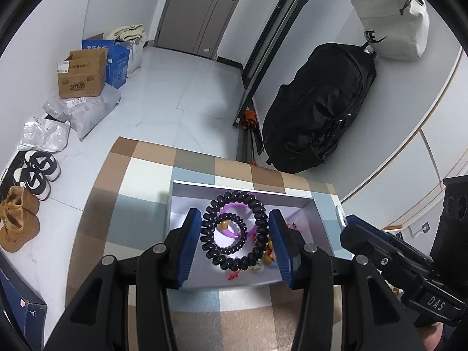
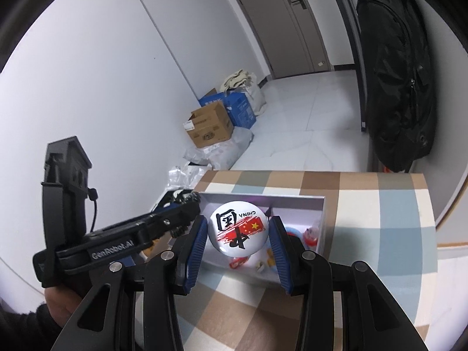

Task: Organize jewelry
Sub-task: 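Carry the coil bracelet and badge into the silver box and open both tools, then withdraw both tools up out of the box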

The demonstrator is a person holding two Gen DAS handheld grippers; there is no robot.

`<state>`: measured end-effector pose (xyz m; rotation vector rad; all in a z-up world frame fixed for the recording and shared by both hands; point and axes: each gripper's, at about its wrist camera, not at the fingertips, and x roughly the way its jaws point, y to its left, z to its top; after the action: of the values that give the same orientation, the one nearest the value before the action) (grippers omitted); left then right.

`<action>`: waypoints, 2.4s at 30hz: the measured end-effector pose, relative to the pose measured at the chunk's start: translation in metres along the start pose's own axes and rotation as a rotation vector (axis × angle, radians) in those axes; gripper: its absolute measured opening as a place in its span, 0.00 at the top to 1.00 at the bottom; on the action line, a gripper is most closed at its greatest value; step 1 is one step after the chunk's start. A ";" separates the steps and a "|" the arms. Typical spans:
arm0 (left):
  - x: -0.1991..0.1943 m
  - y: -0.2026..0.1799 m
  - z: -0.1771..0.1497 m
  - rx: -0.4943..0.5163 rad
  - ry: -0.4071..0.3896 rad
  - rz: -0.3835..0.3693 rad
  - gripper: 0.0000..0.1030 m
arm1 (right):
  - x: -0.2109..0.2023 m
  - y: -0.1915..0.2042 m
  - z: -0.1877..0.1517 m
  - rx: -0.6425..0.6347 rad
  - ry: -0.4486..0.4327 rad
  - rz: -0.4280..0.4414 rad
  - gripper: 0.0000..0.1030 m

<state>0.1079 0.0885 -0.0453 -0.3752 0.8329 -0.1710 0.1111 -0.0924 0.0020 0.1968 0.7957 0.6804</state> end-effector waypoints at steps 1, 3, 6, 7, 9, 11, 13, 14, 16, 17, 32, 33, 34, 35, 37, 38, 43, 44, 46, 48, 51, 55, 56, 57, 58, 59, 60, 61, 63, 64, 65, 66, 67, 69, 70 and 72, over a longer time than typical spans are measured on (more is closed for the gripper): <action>0.001 -0.001 0.001 -0.002 0.004 0.000 0.59 | 0.001 -0.002 0.001 0.000 -0.001 0.000 0.59; 0.006 -0.001 0.004 -0.010 0.018 -0.003 0.59 | 0.003 -0.005 0.003 0.000 -0.005 0.004 0.59; 0.012 -0.001 0.009 -0.014 0.029 -0.007 0.59 | 0.009 -0.011 0.007 0.005 -0.007 0.008 0.59; 0.014 -0.001 0.010 -0.016 0.034 -0.010 0.59 | 0.011 -0.014 0.009 0.008 -0.006 0.009 0.59; 0.020 0.000 0.012 -0.021 0.050 -0.015 0.59 | 0.016 -0.018 0.011 0.011 -0.002 0.010 0.59; 0.025 0.001 0.011 -0.023 0.064 -0.016 0.59 | 0.019 -0.023 0.012 0.019 0.004 0.012 0.59; 0.029 0.001 0.011 -0.021 0.081 -0.015 0.59 | 0.023 -0.027 0.013 0.029 0.013 0.015 0.59; 0.030 0.001 0.011 -0.019 0.089 -0.016 0.59 | 0.025 -0.029 0.014 0.033 0.018 0.015 0.59; 0.031 0.001 0.011 -0.016 0.097 -0.023 0.59 | 0.028 -0.032 0.015 0.040 0.026 0.017 0.59; 0.031 0.000 0.011 -0.012 0.100 -0.025 0.59 | 0.030 -0.034 0.015 0.044 0.029 0.020 0.59; 0.032 -0.004 0.011 -0.002 0.102 -0.012 0.43 | 0.026 -0.039 0.014 0.076 0.007 0.032 0.40; 0.031 -0.004 0.011 -0.003 0.095 -0.009 0.38 | 0.023 -0.040 0.014 0.082 -0.009 0.032 0.39; 0.029 -0.005 0.011 -0.002 0.080 -0.008 0.38 | 0.021 -0.040 0.014 0.084 -0.017 0.033 0.39; 0.027 -0.005 0.011 0.003 0.070 -0.007 0.37 | 0.018 -0.040 0.015 0.085 -0.023 0.030 0.36; 0.024 -0.007 0.011 0.018 0.057 0.003 0.35 | 0.015 -0.040 0.015 0.086 -0.034 0.027 0.31; 0.023 -0.008 0.011 0.024 0.050 0.010 0.32 | 0.014 -0.040 0.015 0.085 -0.038 0.026 0.30; 0.018 -0.009 0.011 0.033 0.018 0.049 0.28 | 0.010 -0.041 0.013 0.090 -0.043 0.009 0.22; 0.017 -0.008 0.011 0.032 0.014 0.054 0.28 | 0.009 -0.042 0.013 0.093 -0.046 0.005 0.21; 0.013 -0.007 0.010 0.027 0.000 0.068 0.27 | 0.007 -0.042 0.012 0.101 -0.048 0.004 0.20; 0.009 -0.007 0.010 0.026 -0.012 0.074 0.27 | 0.004 -0.041 0.012 0.109 -0.050 0.003 0.19; 0.000 -0.008 0.009 0.035 -0.042 0.083 0.26 | -0.004 -0.035 0.011 0.073 -0.073 -0.005 0.16; -0.013 -0.010 0.004 0.054 -0.094 0.108 0.19 | -0.012 -0.029 0.007 0.057 -0.093 -0.011 0.06; -0.016 -0.011 0.003 0.058 -0.104 0.114 0.18 | -0.014 -0.028 0.005 0.054 -0.098 -0.011 0.06; -0.018 -0.011 0.002 0.063 -0.111 0.118 0.17 | -0.016 -0.026 0.003 0.050 -0.101 -0.013 0.05; -0.020 -0.012 0.001 0.066 -0.118 0.120 0.17 | -0.017 -0.025 0.002 0.046 -0.103 -0.016 0.05; -0.023 -0.012 -0.001 0.069 -0.128 0.124 0.17 | -0.019 -0.024 0.000 0.041 -0.107 -0.017 0.04; -0.025 -0.013 -0.002 0.071 -0.137 0.128 0.16 | -0.021 -0.022 -0.001 0.037 -0.111 -0.020 0.03; -0.027 -0.013 -0.003 0.075 -0.143 0.134 0.16 | -0.024 -0.021 -0.003 0.030 -0.118 -0.027 0.01; -0.031 -0.013 -0.006 0.077 -0.153 0.145 0.16 | -0.029 -0.018 -0.007 0.015 -0.132 -0.038 0.00; -0.032 -0.013 -0.007 0.078 -0.157 0.146 0.16 | -0.031 -0.017 -0.008 0.010 -0.136 -0.042 0.00; -0.033 -0.014 -0.008 0.079 -0.162 0.151 0.16 | -0.033 -0.016 -0.010 0.005 -0.141 -0.046 0.00; -0.035 -0.014 -0.009 0.080 -0.167 0.157 0.16 | -0.035 -0.015 -0.011 0.002 -0.144 -0.049 0.00; -0.037 -0.014 -0.011 0.079 -0.171 0.161 0.16 | -0.037 -0.015 -0.013 0.000 -0.149 -0.052 0.00; -0.040 -0.014 -0.014 0.078 -0.177 0.169 0.16 | -0.041 -0.014 -0.016 -0.006 -0.157 -0.057 0.00; -0.041 -0.013 -0.016 0.080 -0.179 0.175 0.16 | -0.042 -0.013 -0.017 -0.009 -0.160 -0.059 0.00; -0.042 -0.013 -0.018 0.083 -0.182 0.190 0.16 | -0.044 -0.011 -0.021 -0.020 -0.164 -0.068 0.00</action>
<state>0.0661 0.0844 -0.0224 -0.2287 0.6748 0.0055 0.0791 -0.1309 0.0090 0.2044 0.6351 0.5998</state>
